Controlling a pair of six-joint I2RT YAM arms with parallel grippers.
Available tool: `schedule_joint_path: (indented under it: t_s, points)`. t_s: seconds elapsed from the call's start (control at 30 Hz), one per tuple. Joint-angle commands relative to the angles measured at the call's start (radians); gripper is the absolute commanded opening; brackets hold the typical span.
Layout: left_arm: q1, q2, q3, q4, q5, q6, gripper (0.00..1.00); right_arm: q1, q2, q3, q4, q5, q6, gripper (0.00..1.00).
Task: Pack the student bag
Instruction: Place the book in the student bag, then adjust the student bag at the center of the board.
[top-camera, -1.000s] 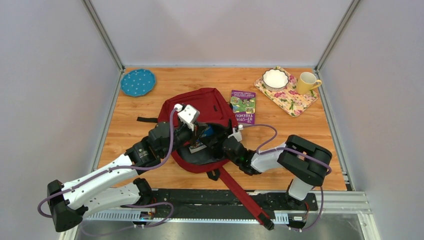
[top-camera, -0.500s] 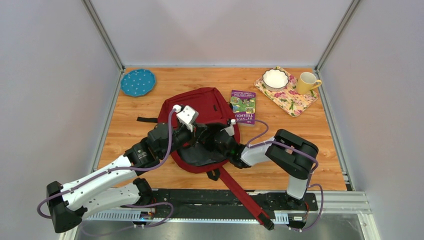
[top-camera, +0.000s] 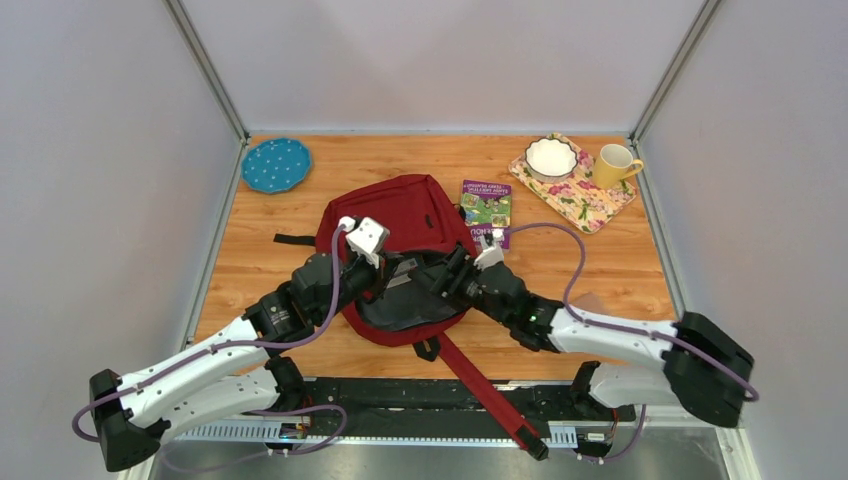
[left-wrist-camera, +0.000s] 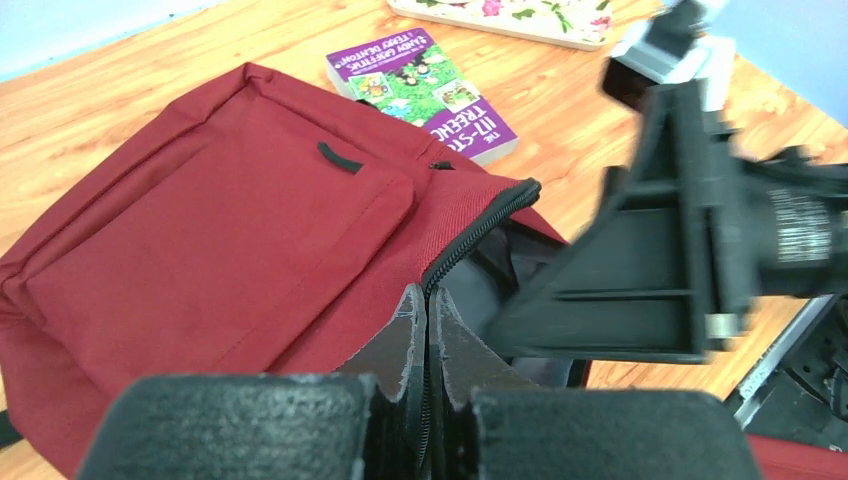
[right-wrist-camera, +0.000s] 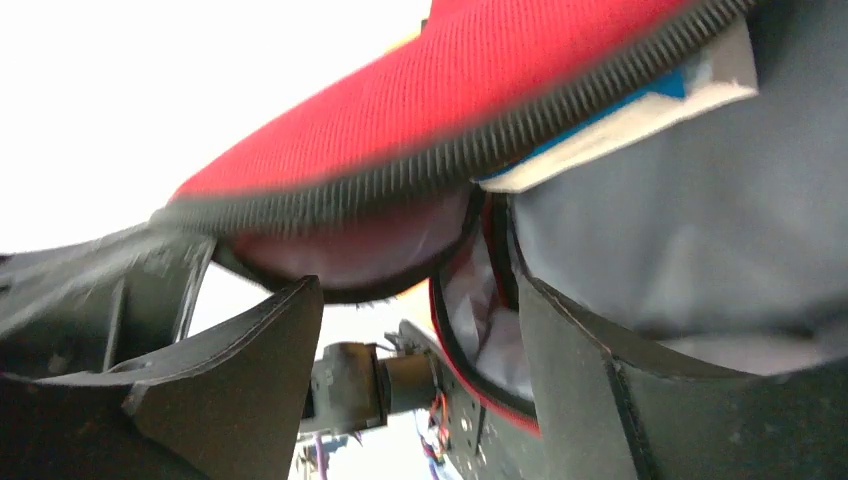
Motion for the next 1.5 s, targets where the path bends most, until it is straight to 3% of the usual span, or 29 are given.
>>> schedule_joint_path:
  t_s: [0.0,0.13,0.23,0.37,0.47,0.57,0.63,0.67,0.7,0.77,0.87,1.1,1.27,1.47]
  points:
    - [-0.004,-0.018,0.017,-0.019,-0.065,-0.002,0.0,0.011,-0.219,-0.038,-0.295,-0.059,-0.087,0.75]
    - [-0.006,-0.045,0.01,-0.073,-0.122,0.005,0.0,0.013,-0.487,0.023,-0.701,0.053,-0.155,0.75]
    - [-0.004,-0.073,0.0,-0.1,-0.15,0.017,0.0,0.011,-0.602,0.039,-0.849,0.215,-0.185,0.75]
    - [-0.004,-0.119,0.003,-0.148,-0.171,0.025,0.0,0.005,-0.796,0.008,-0.9,0.34,-0.21,0.79]
    - [-0.004,-0.154,0.003,-0.148,-0.136,0.043,0.0,-0.004,-0.811,-0.013,-0.908,0.36,-0.178,0.8]
    - [-0.004,-0.153,0.026,-0.177,-0.03,0.077,0.0,-0.057,-0.737,-0.009,-0.92,0.337,-0.153,0.83]
    - [-0.004,-0.142,0.045,-0.218,0.034,0.081,0.0,-0.129,-0.639,0.009,-0.867,0.176,-0.187,0.85]
    - [-0.004,-0.14,0.043,-0.226,0.048,0.077,0.0,-0.233,-0.596,0.025,-0.833,0.088,-0.211,0.86]
    - [-0.004,-0.142,0.031,-0.226,0.057,0.071,0.0,-0.289,-0.551,0.036,-0.809,-0.088,-0.241,0.87]
    - [-0.004,-0.145,0.019,-0.225,0.07,0.048,0.0,-0.41,-0.392,0.059,-0.764,-0.216,-0.274,0.87]
    - [-0.004,-0.149,-0.001,-0.203,0.086,0.02,0.0,-0.469,-0.186,0.118,-0.709,-0.344,-0.368,0.87]
    - [-0.004,-0.157,0.002,-0.229,0.079,-0.005,0.0,-0.458,0.202,0.239,-0.503,-0.58,-0.437,0.86]
    - [-0.004,-0.217,-0.015,-0.26,-0.027,-0.029,0.0,-0.35,0.369,0.353,-0.358,-0.631,-0.399,0.8]
    - [-0.004,-0.297,-0.018,-0.312,-0.185,-0.058,0.0,-0.257,0.537,0.487,-0.343,-0.627,-0.35,0.7]
